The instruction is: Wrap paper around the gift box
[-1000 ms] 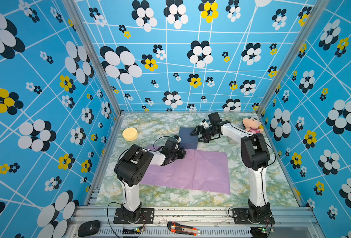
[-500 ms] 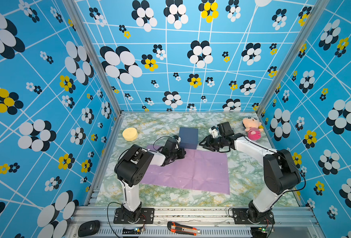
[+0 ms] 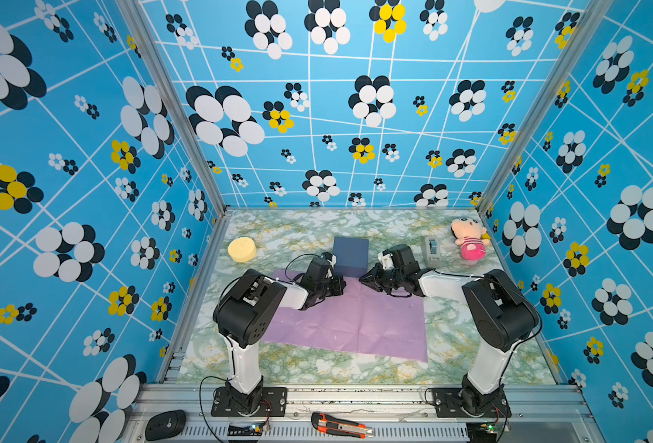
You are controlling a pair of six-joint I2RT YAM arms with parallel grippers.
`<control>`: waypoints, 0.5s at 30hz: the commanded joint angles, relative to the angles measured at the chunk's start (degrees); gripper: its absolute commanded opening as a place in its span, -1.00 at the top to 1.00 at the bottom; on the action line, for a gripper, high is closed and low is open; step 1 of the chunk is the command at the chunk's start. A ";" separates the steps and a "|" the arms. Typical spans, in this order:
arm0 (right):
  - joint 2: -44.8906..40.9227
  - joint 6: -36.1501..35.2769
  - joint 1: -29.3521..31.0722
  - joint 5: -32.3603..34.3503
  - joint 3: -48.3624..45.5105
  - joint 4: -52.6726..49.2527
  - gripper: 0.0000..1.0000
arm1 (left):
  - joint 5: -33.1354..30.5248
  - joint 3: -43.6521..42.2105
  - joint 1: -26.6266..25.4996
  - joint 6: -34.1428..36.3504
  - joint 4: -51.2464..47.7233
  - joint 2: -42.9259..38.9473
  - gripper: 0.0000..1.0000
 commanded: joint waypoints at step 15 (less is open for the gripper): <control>6.17 3.79 -0.52 6.27 -4.55 5.58 0.87 | -4.55 -3.32 0.26 -0.29 -5.34 0.03 1.00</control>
